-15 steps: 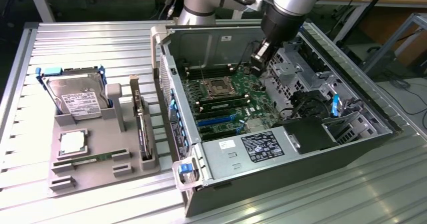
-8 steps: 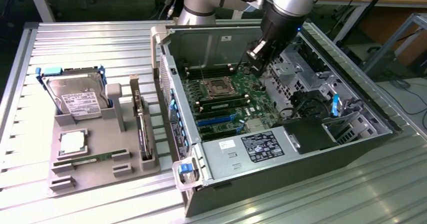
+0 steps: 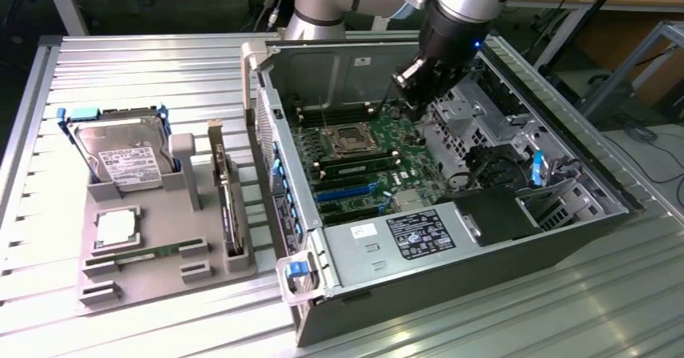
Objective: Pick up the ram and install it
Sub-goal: 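Press down the ram until it locks into place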
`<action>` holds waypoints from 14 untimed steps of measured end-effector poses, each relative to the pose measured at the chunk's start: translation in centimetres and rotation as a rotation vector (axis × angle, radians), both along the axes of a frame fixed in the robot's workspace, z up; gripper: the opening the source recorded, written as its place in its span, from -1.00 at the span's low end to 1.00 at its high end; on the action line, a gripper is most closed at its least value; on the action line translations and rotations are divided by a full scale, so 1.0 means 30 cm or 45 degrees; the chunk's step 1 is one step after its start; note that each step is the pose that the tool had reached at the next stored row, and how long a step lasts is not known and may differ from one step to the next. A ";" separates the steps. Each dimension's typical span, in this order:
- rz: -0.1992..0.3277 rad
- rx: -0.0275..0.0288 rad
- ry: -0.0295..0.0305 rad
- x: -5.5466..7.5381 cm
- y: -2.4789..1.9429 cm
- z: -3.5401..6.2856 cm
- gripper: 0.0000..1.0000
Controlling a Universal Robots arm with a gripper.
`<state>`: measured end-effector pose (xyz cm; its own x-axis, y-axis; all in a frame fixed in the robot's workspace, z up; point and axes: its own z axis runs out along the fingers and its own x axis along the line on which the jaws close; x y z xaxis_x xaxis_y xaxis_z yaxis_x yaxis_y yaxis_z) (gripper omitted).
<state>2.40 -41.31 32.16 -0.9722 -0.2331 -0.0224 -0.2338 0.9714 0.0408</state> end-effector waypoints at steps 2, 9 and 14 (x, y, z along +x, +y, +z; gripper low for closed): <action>-0.069 0.0000 0.0000 0.000 0.000 0.005 -0.80; -0.216 0.0000 0.0000 0.000 0.000 0.011 -0.80; -0.305 -0.0003 0.0000 0.000 0.000 0.011 -0.80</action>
